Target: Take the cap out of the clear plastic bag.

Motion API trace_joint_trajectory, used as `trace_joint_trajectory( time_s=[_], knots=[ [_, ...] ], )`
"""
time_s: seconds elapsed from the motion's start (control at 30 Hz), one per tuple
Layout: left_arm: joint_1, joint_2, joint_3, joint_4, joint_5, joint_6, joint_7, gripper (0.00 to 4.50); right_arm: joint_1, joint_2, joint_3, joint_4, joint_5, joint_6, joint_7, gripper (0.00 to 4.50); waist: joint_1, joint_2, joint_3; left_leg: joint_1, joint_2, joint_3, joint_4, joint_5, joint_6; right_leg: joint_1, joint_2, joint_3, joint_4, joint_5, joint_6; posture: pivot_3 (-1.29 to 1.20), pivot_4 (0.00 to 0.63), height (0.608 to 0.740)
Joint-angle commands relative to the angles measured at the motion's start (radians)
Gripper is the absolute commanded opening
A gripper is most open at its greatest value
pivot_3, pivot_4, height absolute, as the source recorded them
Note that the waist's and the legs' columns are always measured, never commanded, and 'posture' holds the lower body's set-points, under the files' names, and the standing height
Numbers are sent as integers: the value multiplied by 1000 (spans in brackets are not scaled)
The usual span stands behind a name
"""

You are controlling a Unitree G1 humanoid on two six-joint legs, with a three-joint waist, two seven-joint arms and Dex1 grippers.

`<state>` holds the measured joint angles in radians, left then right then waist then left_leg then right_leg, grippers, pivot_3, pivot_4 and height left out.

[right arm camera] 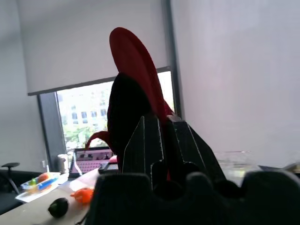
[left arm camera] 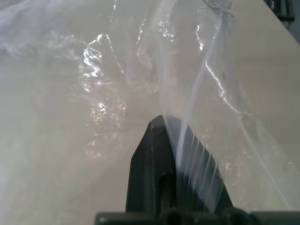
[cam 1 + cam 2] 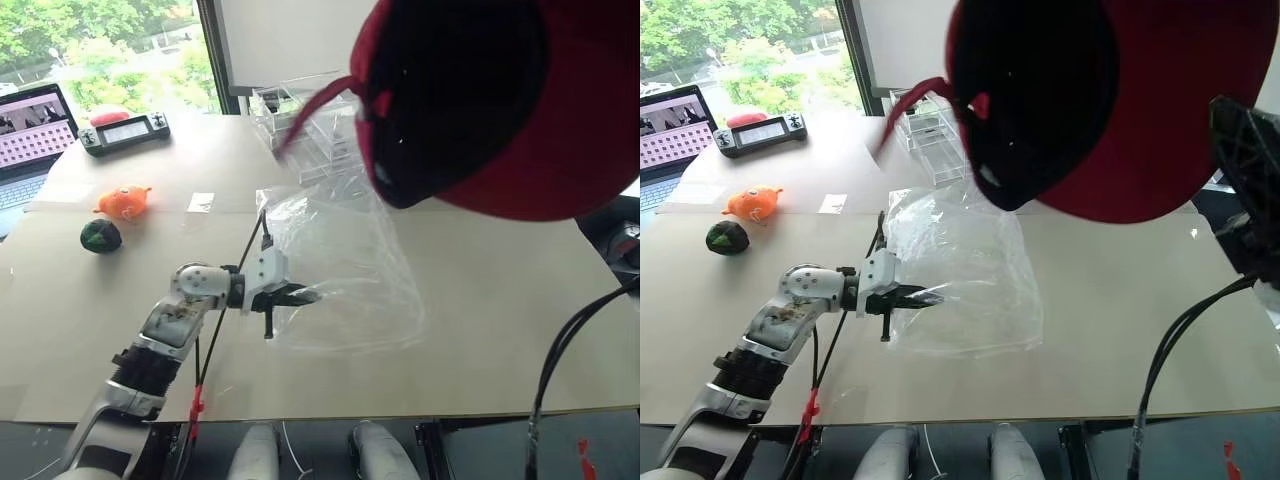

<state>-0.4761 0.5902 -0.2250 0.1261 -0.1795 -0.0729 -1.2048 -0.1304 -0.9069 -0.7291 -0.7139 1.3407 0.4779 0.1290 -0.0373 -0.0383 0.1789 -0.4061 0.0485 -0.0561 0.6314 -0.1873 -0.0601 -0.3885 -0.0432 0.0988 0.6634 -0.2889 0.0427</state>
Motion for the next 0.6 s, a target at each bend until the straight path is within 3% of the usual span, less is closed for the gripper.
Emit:
trace_joint_trajectory(
  time_s=[0.03,0.1,0.17,0.33,0.47,0.5,0.6],
  knots=[
    [-6,-4,28,40,24,-222,-2,0,-20,-114,239,-6,-492,-53,-17,38,-1,0,0,0,0,0,-1,0,0,-1,0,0,0,0,0,0,150,735],
    [-5,-4,34,77,39,-345,0,0,-45,-190,477,6,-834,-131,-5,38,-1,1,0,0,0,0,-2,0,0,-2,0,0,0,0,0,0,150,735],
    [2,-1,42,112,43,-436,5,0,-97,-190,713,48,-1132,-222,-7,38,-6,2,0,-2,0,1,-3,0,0,-4,0,1,0,0,-1,0,150,735],
    [29,9,44,172,43,-501,17,0,-71,-127,1053,199,-1586,-370,44,38,-3,2,0,-11,0,2,-3,0,0,-14,0,1,1,1,-3,0,150,735],
    [53,20,46,188,43,-511,26,0,8,-41,1098,261,-1631,-412,90,38,1,2,0,-15,0,1,-1,0,0,-16,0,0,1,1,-3,0,150,735],
    [65,22,49,190,38,-504,29,263,30,-18,1108,272,-1619,-398,121,5,0,2,0,-15,0,1,-1,0,0,-16,0,0,1,1,-3,0,150,735],
    [90,24,62,188,20,-476,39,1007,72,39,1094,292,-1593,-376,182,932,-3,2,0,-12,0,0,1,0,0,-12,0,-1,2,1,-2,0,150,735]
  ],
)
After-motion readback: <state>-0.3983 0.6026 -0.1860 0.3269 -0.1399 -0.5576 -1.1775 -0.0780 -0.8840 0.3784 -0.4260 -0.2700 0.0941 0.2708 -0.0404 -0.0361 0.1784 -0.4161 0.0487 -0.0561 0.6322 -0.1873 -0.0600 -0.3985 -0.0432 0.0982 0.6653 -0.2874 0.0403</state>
